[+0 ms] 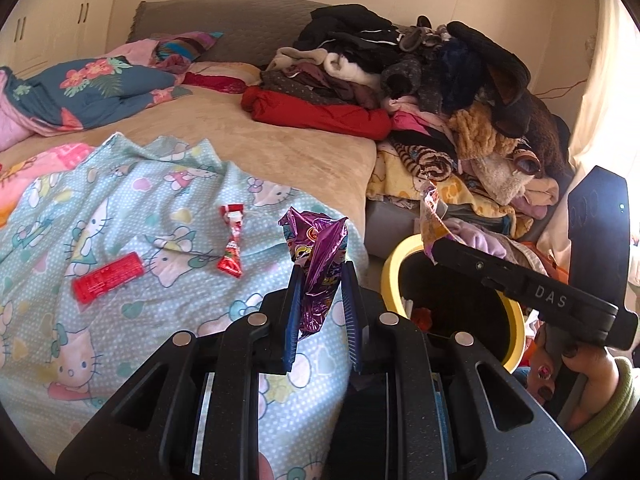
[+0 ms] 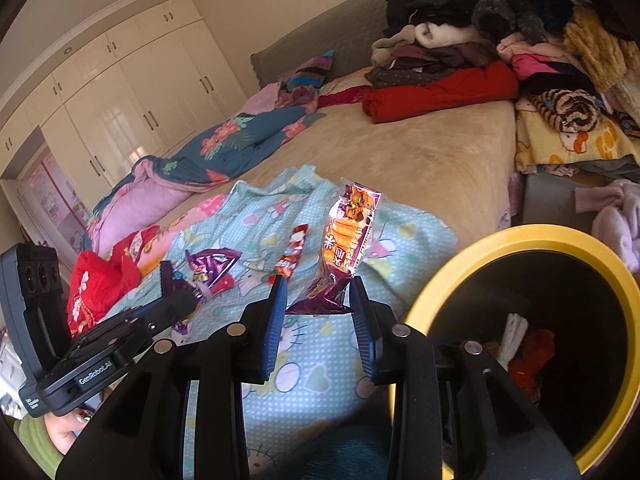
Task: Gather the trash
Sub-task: 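Carry the purple and orange wrappers over the yellow bin and open both tools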
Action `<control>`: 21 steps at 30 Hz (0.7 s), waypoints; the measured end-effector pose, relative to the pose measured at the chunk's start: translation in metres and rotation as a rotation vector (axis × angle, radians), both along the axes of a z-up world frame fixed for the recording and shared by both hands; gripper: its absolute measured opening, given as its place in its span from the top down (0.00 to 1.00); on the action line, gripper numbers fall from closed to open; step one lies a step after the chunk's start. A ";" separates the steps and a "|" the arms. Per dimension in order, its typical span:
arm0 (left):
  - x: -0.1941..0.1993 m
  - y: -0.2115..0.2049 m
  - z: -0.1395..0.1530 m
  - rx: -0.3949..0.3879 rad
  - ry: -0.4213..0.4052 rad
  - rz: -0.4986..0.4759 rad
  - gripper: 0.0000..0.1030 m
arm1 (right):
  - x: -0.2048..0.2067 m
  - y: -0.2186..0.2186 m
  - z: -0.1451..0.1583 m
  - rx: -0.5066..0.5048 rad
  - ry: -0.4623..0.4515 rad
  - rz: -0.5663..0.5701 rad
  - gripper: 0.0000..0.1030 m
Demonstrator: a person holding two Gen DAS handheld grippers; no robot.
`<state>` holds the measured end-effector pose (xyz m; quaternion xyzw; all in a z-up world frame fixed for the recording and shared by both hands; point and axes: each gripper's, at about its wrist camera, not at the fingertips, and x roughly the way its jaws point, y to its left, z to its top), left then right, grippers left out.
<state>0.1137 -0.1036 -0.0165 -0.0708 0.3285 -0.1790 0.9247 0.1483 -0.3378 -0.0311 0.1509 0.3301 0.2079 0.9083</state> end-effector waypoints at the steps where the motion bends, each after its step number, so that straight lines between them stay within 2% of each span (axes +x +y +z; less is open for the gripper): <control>1: 0.000 -0.002 0.001 0.001 0.000 -0.004 0.87 | -0.001 -0.004 0.000 0.002 -0.001 -0.007 0.70; 21: -0.007 -0.050 -0.001 0.010 0.000 -0.099 0.87 | -0.005 -0.072 -0.006 0.009 0.014 -0.145 0.70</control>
